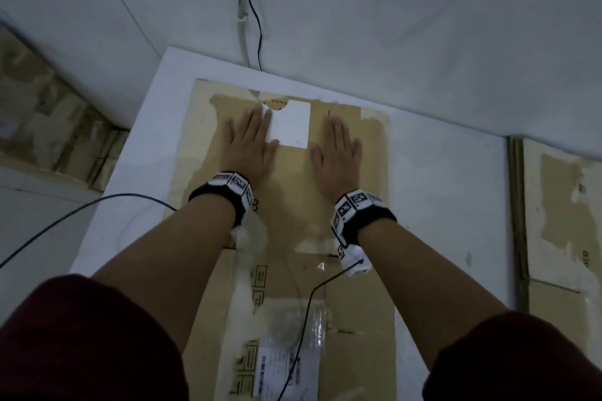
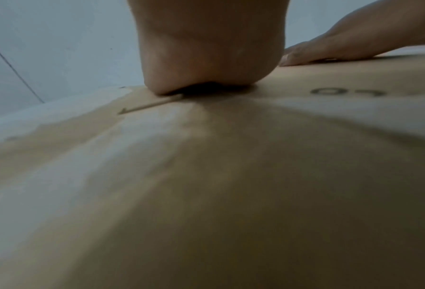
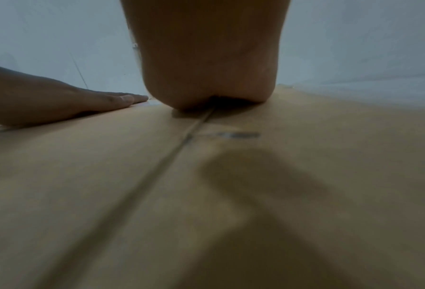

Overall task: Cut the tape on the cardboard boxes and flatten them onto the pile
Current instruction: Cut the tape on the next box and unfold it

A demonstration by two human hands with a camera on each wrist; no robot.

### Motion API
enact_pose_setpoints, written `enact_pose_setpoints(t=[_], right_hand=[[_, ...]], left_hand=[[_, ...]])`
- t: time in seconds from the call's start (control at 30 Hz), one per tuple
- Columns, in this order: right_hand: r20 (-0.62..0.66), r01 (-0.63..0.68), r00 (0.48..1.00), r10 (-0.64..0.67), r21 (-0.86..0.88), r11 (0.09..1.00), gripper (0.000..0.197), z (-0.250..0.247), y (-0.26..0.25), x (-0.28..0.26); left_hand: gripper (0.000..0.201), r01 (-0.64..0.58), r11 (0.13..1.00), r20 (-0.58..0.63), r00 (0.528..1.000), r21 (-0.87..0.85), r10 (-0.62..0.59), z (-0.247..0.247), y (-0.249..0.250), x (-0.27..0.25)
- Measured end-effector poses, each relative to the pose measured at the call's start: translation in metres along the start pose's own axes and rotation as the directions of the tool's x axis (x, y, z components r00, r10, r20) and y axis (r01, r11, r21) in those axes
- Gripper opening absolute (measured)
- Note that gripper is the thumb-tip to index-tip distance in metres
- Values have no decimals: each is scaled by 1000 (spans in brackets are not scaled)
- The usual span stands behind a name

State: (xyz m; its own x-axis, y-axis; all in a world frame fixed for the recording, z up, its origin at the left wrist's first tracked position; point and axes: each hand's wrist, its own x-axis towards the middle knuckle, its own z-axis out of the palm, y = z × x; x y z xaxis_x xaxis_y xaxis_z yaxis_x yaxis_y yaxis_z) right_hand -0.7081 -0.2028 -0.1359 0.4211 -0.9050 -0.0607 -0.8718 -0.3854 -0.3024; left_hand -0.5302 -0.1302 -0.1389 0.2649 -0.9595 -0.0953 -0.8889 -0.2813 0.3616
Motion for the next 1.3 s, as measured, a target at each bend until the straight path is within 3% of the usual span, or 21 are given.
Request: enact_pose_setpoints(t=[0.23,0.4,0.57,0.73,1.0,1.03,1.07,1.13,1.17,1.3], right_hand=[[79,-52,995,54,-36,998,61,-1,-3,9],[224,19,974,-27,34,999,63,-21,12,4],[56,-8,998,5,48,999,60,-21,39,-101],[-30,-177,984,175,-80,981,57,-6,57,-206],[-11,-160,987,161,24,987,65,-3,61,-216],[-19,-163,986,165,85,983,64,-5,63,-214],[-47,-164,983,176,187,968,61,-9,63,-214],[-118,-203,954,276,426,882,55,-18,60,-214],[-131,-253,923,361,501,828,54,-23,58,-215],[-30,-528,774,632,522,670,54,-36,54,-213]], left_hand=[[73,4,999,-5,1000,36,-4,4,-4,9],[69,25,1000,66,997,16,-26,-2,-3,-9],[70,55,998,16,998,10,-55,7,-8,-105],[64,112,992,-91,990,62,-106,16,-9,-197],[59,211,977,-63,975,-41,-213,11,-6,-211],[57,305,949,-75,948,-80,-311,7,-5,-211],[57,438,891,-88,889,-123,-449,5,-4,-211],[78,678,703,-111,699,-215,-707,-4,0,-208],[89,723,647,-90,647,-240,-757,-11,4,-208],[100,765,553,58,601,-329,-797,-39,-9,-204]])
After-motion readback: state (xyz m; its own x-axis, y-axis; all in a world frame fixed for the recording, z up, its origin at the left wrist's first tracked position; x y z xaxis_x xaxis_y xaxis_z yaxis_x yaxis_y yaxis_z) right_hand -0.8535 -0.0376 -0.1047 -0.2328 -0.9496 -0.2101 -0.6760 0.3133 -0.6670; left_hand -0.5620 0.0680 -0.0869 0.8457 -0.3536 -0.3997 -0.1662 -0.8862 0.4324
